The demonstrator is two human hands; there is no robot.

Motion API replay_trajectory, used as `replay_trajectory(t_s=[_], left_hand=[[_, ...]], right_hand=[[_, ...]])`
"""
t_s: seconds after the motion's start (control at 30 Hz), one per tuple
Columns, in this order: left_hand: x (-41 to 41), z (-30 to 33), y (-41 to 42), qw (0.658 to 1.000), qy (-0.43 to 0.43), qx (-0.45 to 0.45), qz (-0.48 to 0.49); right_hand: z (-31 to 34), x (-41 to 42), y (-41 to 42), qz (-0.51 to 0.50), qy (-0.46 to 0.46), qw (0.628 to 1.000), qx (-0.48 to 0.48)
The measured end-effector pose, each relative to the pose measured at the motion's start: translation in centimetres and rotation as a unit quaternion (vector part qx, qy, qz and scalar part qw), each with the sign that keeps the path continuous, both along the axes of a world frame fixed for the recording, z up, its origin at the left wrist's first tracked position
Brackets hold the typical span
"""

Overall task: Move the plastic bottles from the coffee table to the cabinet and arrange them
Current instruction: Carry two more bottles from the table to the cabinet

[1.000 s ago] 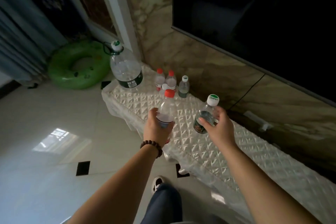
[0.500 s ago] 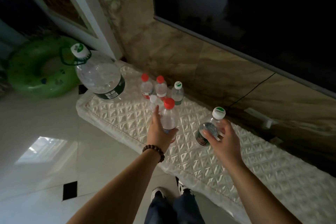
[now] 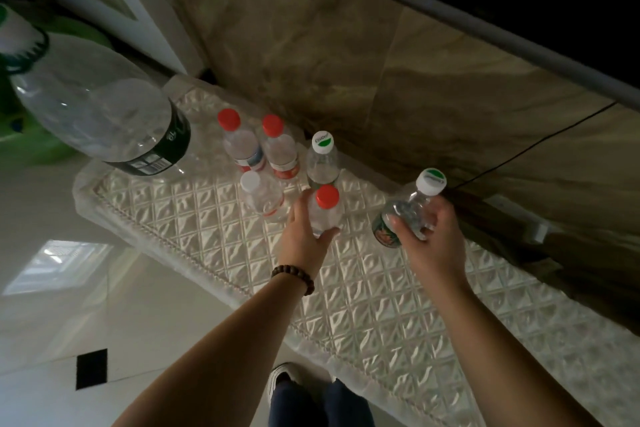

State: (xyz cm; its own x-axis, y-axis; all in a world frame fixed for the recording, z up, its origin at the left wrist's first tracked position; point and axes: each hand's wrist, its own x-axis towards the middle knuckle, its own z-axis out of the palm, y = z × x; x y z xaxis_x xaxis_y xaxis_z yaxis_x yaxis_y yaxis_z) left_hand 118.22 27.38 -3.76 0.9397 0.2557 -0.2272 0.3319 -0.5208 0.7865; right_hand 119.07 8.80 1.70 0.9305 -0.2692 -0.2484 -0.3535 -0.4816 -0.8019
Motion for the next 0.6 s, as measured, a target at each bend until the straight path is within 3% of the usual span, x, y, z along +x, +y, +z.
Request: replay_trajectory(t_s=[0.27,0.6], left_hand=[[-0.9,-2.1,1.3,1.000,0.002,-0.012,0.007],[-1.2,-2.5,1.5,1.000,-0.012,0.012,-0.010]], right_hand=[[-2.8,4.0,2.4,0.034,-0.032,0.999,0.013],[-4.9,4.4,4.2,0.108,0.006,0.994,-0.008]])
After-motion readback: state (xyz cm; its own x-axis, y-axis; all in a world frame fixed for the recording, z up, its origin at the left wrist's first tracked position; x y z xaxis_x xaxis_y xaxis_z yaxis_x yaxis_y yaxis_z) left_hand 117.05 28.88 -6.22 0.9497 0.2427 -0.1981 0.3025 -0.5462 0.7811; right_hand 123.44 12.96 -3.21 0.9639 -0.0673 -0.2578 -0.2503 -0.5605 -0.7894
